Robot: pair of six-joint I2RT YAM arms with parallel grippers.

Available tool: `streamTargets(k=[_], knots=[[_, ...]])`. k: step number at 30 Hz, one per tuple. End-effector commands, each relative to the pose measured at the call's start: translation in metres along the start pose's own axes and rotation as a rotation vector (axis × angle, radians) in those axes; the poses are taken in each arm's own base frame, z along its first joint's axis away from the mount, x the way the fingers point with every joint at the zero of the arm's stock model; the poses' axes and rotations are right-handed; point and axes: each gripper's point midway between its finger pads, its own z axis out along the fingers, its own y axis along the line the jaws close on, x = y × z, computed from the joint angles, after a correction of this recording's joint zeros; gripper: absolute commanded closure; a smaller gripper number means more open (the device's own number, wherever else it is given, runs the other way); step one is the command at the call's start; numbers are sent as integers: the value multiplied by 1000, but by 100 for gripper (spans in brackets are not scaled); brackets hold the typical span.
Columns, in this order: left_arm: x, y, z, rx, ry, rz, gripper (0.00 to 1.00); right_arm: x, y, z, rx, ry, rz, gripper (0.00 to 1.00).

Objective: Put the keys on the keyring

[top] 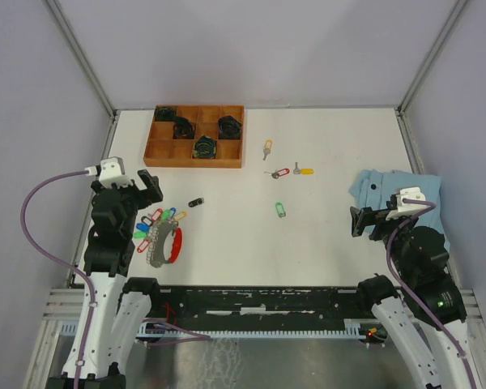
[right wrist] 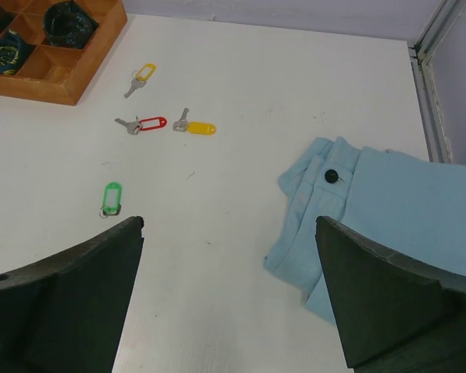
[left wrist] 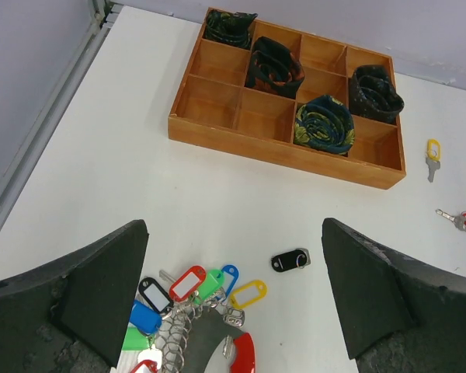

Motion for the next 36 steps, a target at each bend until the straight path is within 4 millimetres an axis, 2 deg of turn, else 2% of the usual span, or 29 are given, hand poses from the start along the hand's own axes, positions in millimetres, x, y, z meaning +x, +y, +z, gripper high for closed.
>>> streamTargets(k=[1,9,17,21,30,36], knots=[[-13,-3,1,9,-50,-21,1,-20,-1,-5,1,-66,14,0],[-6,-5,3,7,-7,-67,1,-17,2,-6,-17,-70,18,0],[20,-11,5,-11,150,-176,1,-16,4,-5,-22,-68,24,0],[44,-11,8,-50,238,-273,1,-17,10,-6,-61,-77,22,0],[130,-13,16,-115,474,-427,0,-19,18,-9,-109,-106,21,0],[173,-22,17,-93,605,-455,12,-21,21,-11,-124,-122,22,0]])
